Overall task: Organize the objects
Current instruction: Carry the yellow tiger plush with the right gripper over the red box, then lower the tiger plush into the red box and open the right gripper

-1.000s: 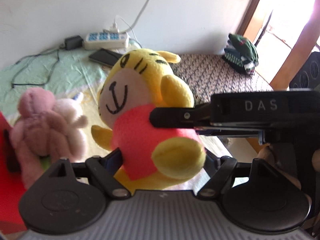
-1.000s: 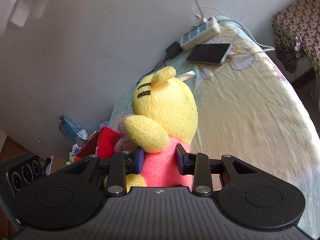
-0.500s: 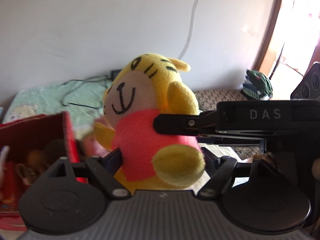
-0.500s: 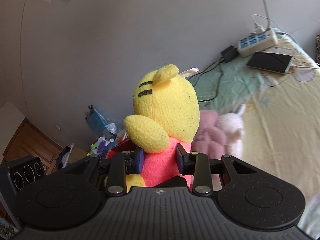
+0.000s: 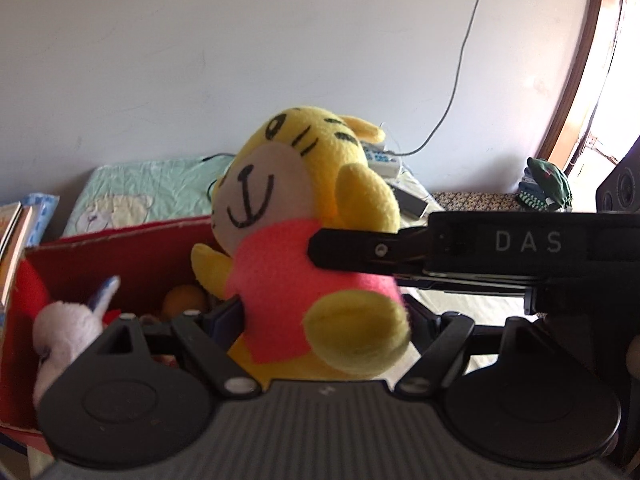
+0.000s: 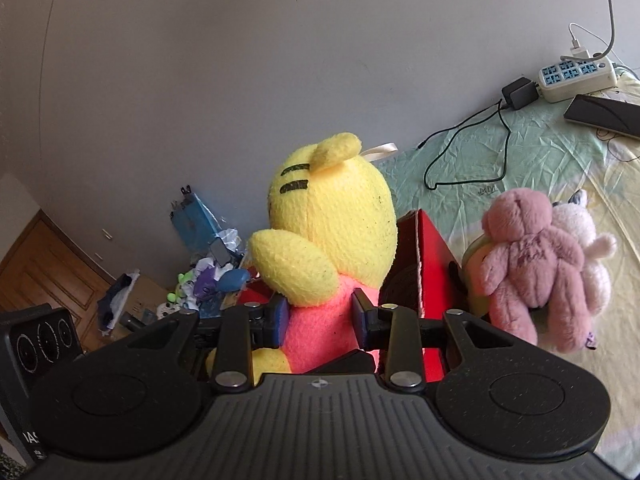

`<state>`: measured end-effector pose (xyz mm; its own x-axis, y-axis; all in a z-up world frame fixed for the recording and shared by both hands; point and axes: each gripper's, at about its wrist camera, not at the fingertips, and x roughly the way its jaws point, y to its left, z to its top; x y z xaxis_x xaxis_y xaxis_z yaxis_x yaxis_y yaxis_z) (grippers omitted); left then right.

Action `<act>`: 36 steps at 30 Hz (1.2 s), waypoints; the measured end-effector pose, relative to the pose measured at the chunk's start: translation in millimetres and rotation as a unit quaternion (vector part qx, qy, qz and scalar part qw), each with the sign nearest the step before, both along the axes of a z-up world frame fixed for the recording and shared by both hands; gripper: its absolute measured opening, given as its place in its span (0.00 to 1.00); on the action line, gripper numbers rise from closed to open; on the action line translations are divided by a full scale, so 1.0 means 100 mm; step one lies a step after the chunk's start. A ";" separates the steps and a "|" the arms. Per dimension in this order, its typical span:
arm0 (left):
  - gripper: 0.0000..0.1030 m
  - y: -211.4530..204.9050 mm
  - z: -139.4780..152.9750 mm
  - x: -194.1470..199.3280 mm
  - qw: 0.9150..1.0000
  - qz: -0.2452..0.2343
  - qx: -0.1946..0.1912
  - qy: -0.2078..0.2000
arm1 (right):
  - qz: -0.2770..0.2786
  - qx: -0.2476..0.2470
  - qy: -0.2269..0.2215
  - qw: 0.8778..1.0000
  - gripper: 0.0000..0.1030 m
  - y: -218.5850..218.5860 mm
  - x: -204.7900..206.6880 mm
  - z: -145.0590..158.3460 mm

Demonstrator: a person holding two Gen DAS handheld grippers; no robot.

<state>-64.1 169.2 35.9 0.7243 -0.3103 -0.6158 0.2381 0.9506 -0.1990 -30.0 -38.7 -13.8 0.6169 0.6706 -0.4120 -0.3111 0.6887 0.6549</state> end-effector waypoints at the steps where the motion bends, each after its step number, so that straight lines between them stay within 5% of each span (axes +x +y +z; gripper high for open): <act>1: 0.77 0.04 -0.03 0.01 1.000 -0.001 0.000 0.002 | -0.003 -0.007 0.001 1.000 0.34 0.07 -0.01 0.00; 9: 0.76 0.23 -0.38 0.23 0.999 -0.015 -0.013 0.047 | -0.022 -0.078 0.036 0.996 0.34 0.38 0.10 -0.15; 21: 0.73 0.24 -0.70 0.43 0.996 -0.043 -0.017 0.074 | -0.007 -0.218 0.062 0.974 0.34 0.69 0.29 -0.26; 30: 0.75 0.23 -0.78 0.56 0.994 -0.049 -0.031 0.093 | -0.005 -0.253 0.040 0.967 0.32 0.75 0.31 -0.26; 36: 0.80 0.16 -0.79 0.55 0.995 -0.049 -0.012 0.089 | -0.033 -0.210 0.042 0.976 0.41 0.62 0.22 -0.19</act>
<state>-9.2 184.9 -42.6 0.5693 -0.3905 -0.7235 0.2889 0.9189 -0.2686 -8.3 22.9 -32.9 0.6061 0.3911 -0.6926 -0.2144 0.9189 0.3312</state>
